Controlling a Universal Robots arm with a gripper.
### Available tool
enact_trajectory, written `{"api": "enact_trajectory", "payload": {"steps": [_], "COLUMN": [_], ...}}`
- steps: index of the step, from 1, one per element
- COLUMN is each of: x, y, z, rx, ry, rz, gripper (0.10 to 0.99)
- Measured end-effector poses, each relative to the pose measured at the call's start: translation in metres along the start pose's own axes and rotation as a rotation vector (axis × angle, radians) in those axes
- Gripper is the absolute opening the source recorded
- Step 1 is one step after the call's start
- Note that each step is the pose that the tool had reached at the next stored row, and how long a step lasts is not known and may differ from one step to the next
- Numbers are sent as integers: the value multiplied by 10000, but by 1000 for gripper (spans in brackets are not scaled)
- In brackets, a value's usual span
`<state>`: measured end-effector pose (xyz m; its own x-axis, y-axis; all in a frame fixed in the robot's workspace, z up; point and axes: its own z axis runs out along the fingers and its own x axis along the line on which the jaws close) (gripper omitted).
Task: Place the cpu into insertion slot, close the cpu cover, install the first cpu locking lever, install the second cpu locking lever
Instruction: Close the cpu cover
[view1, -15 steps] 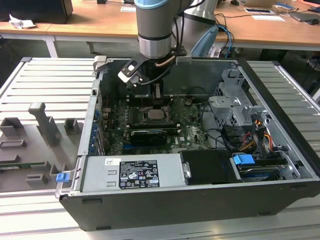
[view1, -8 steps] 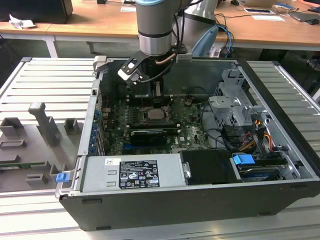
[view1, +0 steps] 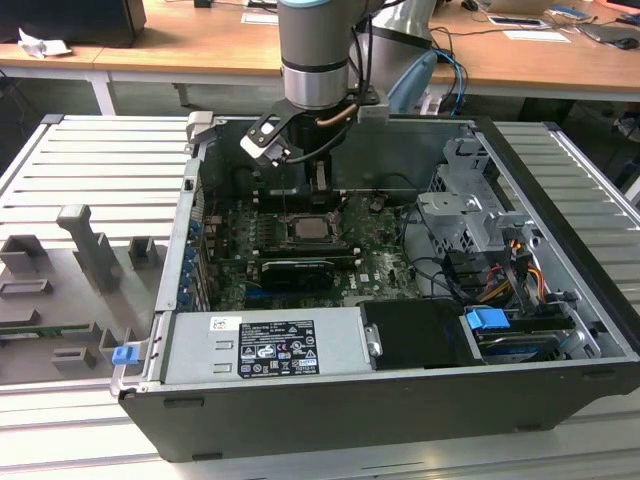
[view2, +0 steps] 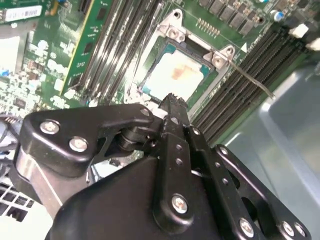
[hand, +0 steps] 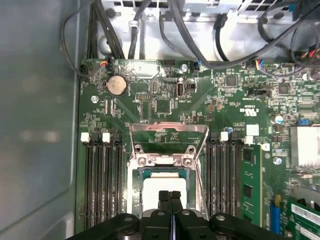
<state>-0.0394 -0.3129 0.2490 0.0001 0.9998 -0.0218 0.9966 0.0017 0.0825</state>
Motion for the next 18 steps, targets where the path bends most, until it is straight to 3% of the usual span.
{"api": "enact_trajectory", "payload": {"steps": [2, 9, 15, 18], "x": [-4, -4, -4, -4], "y": [14, 155, 200, 389], "z": [-175, -165, -170, -155], "rx": [1, 31, 29, 47], "ry": [-1, 1, 2, 1], "rz": [0, -1, 0, -1], "gripper": [106, 106, 106, 106]}}
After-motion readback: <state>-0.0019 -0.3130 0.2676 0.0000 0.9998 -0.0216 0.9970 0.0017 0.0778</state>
